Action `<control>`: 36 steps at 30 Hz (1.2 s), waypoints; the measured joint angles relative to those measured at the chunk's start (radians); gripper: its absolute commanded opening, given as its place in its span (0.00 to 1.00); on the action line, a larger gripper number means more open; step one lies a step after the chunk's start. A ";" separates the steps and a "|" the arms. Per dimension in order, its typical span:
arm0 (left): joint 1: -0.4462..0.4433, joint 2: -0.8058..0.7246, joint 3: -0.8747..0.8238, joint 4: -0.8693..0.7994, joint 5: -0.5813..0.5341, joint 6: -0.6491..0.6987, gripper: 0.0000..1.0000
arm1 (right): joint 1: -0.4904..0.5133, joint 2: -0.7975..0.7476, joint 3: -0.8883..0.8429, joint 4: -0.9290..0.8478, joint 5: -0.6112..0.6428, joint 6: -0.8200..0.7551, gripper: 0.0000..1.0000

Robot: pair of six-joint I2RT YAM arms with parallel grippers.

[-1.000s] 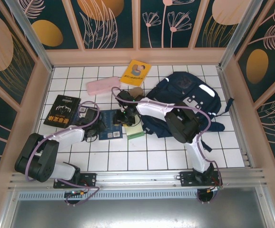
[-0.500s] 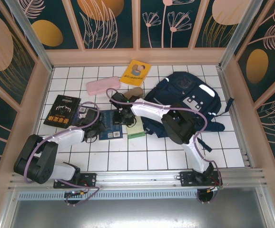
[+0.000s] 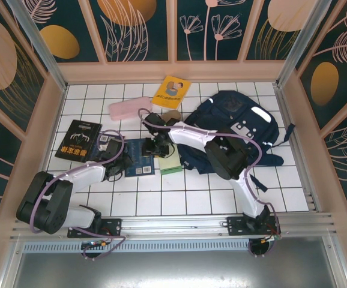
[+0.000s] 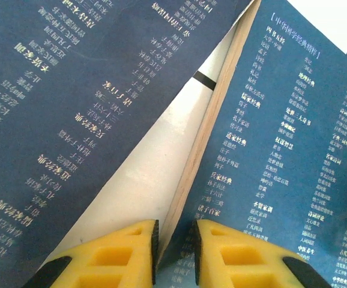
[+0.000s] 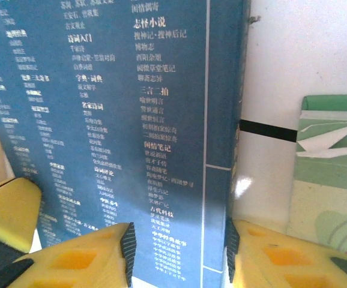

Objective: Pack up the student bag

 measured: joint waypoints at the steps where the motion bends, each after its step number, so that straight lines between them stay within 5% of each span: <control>1: 0.000 -0.001 -0.001 0.000 0.000 0.000 0.21 | -0.007 -0.012 -0.024 0.027 -0.019 0.006 0.44; 12: 0.003 -0.014 -0.003 -0.005 -0.003 0.000 0.20 | -0.057 -0.153 -0.245 0.298 -0.190 0.064 0.43; 36: 0.004 -0.019 0.012 -0.051 -0.020 0.008 0.21 | -0.057 -0.142 -0.216 0.384 -0.238 0.038 0.36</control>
